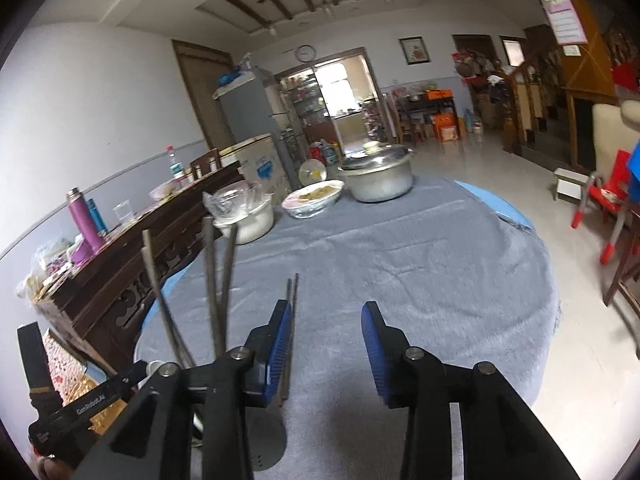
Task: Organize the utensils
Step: 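Open both tools and withdraw them from the cup, then move both tools down onto the two loose dark chopsticks on the cloth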
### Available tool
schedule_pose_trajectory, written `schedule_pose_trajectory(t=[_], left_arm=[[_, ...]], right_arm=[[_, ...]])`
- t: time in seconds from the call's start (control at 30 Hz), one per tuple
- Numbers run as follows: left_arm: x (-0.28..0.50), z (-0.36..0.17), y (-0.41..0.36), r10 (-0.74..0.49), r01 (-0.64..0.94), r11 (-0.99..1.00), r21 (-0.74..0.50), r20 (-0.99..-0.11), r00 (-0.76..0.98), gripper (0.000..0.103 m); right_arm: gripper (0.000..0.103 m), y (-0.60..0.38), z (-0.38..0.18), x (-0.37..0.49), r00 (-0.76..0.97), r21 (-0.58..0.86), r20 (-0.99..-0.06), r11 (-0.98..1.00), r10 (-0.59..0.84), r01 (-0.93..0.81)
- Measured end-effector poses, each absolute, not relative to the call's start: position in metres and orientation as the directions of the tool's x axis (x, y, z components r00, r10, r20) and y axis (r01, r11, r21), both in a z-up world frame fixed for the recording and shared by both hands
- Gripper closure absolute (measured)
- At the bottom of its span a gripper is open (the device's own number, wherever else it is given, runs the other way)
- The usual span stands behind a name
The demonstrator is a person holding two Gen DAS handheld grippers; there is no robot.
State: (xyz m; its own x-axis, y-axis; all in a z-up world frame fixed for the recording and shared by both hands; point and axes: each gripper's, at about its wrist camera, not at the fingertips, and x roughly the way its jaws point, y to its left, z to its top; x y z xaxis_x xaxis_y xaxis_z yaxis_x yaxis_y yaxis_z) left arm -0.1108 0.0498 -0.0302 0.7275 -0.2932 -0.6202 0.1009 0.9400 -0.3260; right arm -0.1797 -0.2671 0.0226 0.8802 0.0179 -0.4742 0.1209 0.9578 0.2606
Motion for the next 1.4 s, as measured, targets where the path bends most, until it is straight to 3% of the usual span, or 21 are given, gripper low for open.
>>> schedule_pose_trajectory(t=[0.43, 0.63, 1.1, 1.4], left_arm=[[-0.071, -0.05, 0.07, -0.234, 0.05, 0.962, -0.268, -0.717, 0.657, 0.036], [-0.027, -0.05, 0.066, -0.266, 0.085, 0.958, -0.273, -0.739, 0.619, 0.036], [0.056, -0.055, -0.032, -0.34, 0.29, 0.933, -0.212, -0.782, 0.523, 0.036], [0.097, -0.07, -0.055, -0.362, 0.31, 0.921, -0.235, -0.811, 0.46, 0.036]], right_arm=[[0.063, -0.296, -0.011, -0.163, 0.819, 0.334, -0.574, 0.921, 0.027, 0.203], [0.063, -0.302, -0.025, -0.143, 0.788, 0.367, -0.61, 0.911, 0.082, 0.189], [0.064, -0.326, -0.055, -0.097, 0.747, 0.466, -0.646, 0.855, 0.155, 0.226], [0.064, -0.326, -0.067, -0.081, 0.732, 0.483, -0.656, 0.848, 0.184, 0.22]])
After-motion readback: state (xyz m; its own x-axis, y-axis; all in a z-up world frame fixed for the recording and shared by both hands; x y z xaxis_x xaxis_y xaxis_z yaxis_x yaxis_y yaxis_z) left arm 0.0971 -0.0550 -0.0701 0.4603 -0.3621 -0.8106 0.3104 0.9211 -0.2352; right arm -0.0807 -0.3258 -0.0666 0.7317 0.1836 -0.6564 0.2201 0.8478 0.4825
